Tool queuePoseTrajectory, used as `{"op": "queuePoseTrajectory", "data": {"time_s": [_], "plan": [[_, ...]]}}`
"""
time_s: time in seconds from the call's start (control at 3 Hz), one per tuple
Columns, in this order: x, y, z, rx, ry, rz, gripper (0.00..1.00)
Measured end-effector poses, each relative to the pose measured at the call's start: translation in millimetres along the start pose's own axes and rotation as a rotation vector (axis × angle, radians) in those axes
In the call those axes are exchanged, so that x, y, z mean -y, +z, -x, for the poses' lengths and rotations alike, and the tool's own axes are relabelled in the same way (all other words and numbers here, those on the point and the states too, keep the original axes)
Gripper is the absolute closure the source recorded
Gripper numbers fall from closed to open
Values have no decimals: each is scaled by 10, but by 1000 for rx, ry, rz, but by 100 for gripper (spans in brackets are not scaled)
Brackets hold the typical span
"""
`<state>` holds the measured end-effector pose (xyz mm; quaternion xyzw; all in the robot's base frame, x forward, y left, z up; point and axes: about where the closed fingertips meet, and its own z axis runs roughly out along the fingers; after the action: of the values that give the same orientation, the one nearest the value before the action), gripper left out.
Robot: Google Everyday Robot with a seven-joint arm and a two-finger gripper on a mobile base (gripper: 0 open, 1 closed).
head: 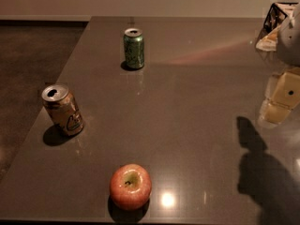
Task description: Move green can near apple
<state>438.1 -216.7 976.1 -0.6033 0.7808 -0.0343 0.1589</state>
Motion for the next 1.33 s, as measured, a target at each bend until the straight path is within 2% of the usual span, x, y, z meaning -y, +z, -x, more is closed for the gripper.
{"op": "queuePoseTrajectory", "data": {"time_s": [0.33, 0.67, 1.33], "plan": [[6, -8, 8, 2, 0, -1, 0], [144, 82, 207, 51, 10, 19, 0], [584, 509, 965, 206, 71, 49, 0]]}}
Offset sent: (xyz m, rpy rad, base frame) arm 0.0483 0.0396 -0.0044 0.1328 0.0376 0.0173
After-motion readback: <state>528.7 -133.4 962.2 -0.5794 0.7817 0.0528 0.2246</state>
